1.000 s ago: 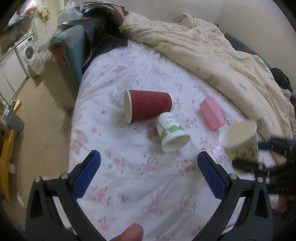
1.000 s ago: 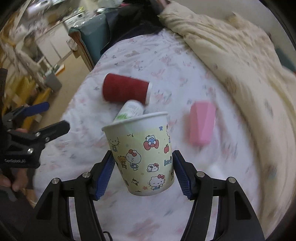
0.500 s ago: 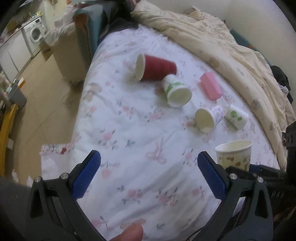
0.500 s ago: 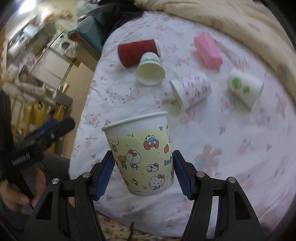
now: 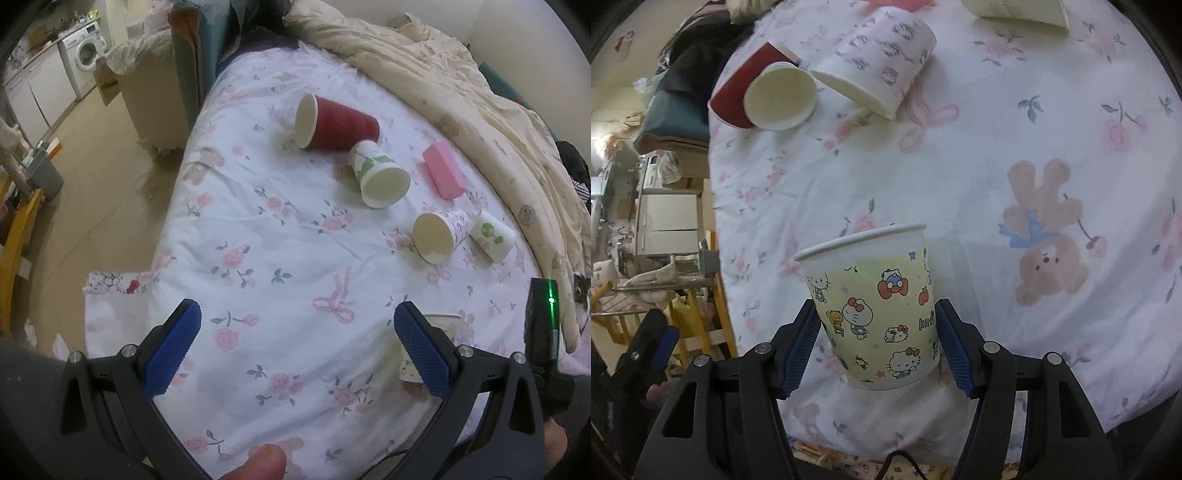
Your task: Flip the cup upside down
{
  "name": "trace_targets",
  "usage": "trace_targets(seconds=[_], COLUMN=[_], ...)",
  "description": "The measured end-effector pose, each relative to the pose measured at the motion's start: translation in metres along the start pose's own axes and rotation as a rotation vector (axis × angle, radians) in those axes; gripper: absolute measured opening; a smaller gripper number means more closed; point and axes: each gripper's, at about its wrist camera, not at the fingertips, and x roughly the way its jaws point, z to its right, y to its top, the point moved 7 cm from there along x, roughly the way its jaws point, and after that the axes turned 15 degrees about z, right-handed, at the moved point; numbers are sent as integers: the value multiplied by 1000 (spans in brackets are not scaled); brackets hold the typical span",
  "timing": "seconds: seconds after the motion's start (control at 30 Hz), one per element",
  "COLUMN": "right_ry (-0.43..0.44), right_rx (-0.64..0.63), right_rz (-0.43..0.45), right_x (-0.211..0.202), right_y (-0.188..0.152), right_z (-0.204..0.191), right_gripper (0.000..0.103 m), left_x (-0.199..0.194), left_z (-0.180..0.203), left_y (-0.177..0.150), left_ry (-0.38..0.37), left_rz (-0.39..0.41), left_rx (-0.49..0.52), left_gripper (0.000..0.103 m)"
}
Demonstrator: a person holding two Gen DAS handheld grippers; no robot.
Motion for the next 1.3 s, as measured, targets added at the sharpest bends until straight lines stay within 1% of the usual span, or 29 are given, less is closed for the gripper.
trace_targets(seconds=[0.2, 0.27, 0.3, 0.37, 0.4, 0.43, 0.53, 0.6, 0.7, 0.8, 0.87, 0.97, 1.1, 1.2, 1.3], right_ry=[-11, -20, -29, -32, -25, -25, -24, -22, -35, -22, -21, -27, -53, -65, -71], right_rx=[-9, -25, -29, -23, -22, -27, -52, -90, -160, -196, -244, -320, -324, -292, -250], right_rz=[-17, -21, -21, -12, -10, -12, -10, -8, 44, 80, 116, 211, 306, 313, 324], right_x=[10, 10, 11, 8, 7, 6, -3, -13, -38, -60, -75, -96, -105, -101, -103], right_y=[-3, -3, -3, -1, -1, -1, 0, 2, 11, 21, 29, 41, 54, 56, 61], right_z=[-1, -1, -1, 1, 0, -1, -3, -8, -13, -16, -18, -17, -3, 9, 20], right_gripper=[67, 74, 79, 82, 86, 88, 88, 89, 89, 90, 90, 90, 90, 90, 90], left_x=[9, 12, 12, 12, 11, 10, 8, 7, 7, 6, 5, 5, 6, 10, 13], left_z=[2, 2, 3, 5, 6, 7, 9, 8, 8, 8, 11, 16, 25, 32, 42], left_y=[-11, -15, -15, -15, -14, -14, -12, -11, -10, -11, -12, -14, -19, -27, -35], left_ry=[8, 11, 12, 11, 9, 5, -5, -14, -15, -24, -23, -15, -23, -37, -50], left_rz=[-54, -70, -72, -70, -67, -61, -51, -50, -52, -57, -51, -46, -51, -78, -122], left_rx=[12, 10, 11, 14, 16, 20, 22, 14, 12, 7, 23, 55, 89, 104, 94], left_gripper=[103, 103, 103, 103, 103, 103, 103, 103, 103, 103, 103, 103, 103, 103, 103])
